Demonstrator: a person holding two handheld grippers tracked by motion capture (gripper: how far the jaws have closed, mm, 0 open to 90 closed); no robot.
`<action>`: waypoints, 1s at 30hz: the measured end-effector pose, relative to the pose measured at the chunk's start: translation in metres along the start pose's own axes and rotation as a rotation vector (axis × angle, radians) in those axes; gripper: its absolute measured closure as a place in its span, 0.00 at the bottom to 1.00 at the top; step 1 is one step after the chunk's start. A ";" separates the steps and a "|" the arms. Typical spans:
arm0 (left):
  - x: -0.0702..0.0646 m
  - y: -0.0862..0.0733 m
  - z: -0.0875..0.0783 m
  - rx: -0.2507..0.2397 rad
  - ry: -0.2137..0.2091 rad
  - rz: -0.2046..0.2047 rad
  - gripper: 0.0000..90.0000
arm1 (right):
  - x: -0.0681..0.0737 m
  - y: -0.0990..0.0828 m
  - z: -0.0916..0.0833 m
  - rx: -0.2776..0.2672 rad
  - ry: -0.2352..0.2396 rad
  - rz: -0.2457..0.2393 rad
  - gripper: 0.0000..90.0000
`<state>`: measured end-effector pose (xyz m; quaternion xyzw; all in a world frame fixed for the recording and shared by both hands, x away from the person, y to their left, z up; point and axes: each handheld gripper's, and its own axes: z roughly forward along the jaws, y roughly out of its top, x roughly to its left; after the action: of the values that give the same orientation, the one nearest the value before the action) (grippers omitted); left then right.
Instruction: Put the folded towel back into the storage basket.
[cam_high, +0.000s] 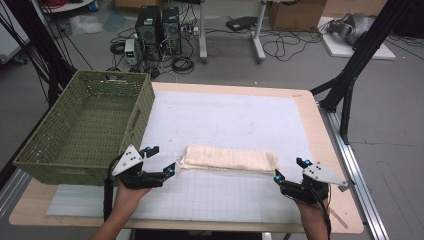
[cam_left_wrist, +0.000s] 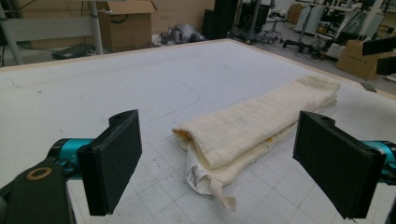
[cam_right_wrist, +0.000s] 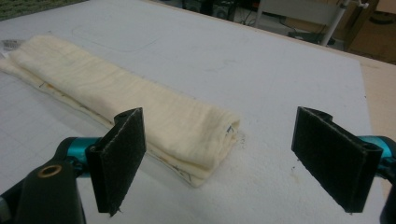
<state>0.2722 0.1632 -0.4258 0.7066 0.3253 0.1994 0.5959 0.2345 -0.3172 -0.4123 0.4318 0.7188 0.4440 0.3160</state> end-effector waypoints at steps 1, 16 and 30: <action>0.000 0.000 0.000 0.002 -0.004 -0.001 0.19 | -0.001 0.000 0.000 -0.005 0.004 0.003 0.18; 0.002 -0.001 0.001 0.016 -0.031 -0.006 0.18 | -0.001 0.000 -0.004 -0.010 0.007 0.000 0.18; 0.001 -0.001 0.002 0.024 -0.039 -0.001 0.18 | 0.000 -0.001 -0.003 -0.011 0.018 -0.008 0.18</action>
<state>0.2744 0.1628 -0.4272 0.7173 0.3162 0.1813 0.5938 0.2321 -0.3184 -0.4118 0.4232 0.7209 0.4506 0.3134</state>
